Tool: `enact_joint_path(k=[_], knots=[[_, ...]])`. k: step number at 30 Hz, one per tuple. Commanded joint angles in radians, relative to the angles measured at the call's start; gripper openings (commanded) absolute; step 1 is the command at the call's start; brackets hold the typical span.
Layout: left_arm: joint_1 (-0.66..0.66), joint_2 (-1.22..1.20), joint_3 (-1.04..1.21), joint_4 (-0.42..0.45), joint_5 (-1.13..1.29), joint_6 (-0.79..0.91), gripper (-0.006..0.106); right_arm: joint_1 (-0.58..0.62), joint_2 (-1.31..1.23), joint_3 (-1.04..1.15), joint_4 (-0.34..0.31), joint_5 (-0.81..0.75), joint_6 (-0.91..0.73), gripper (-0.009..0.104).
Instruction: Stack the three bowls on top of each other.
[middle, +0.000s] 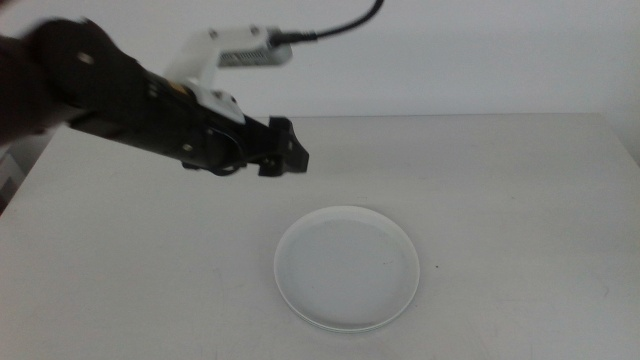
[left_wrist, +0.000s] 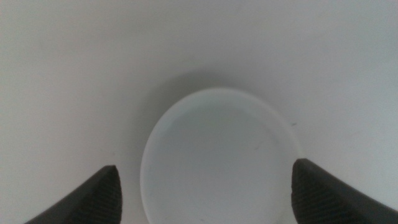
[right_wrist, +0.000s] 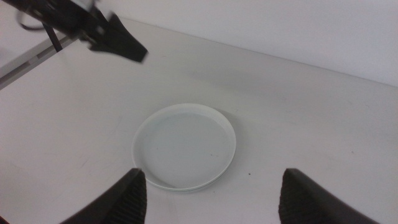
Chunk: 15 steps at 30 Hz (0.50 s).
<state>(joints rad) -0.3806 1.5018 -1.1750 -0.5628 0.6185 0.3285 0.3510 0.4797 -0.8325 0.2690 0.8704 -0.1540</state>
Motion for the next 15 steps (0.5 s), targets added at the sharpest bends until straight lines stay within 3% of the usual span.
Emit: enact_joint_path(k=[1, 15], knots=[[0.004, -0.108, -0.033, -0.016, 0.008, 0.032, 0.105, -0.007, 0.011, -0.021, 0.004, -0.063, -0.012, 0.055], [0.004, -0.348, -0.033, 0.144, -0.033, 0.006, 0.105, -0.007, 0.011, -0.021, 0.004, -0.063, -0.012, 0.055]])
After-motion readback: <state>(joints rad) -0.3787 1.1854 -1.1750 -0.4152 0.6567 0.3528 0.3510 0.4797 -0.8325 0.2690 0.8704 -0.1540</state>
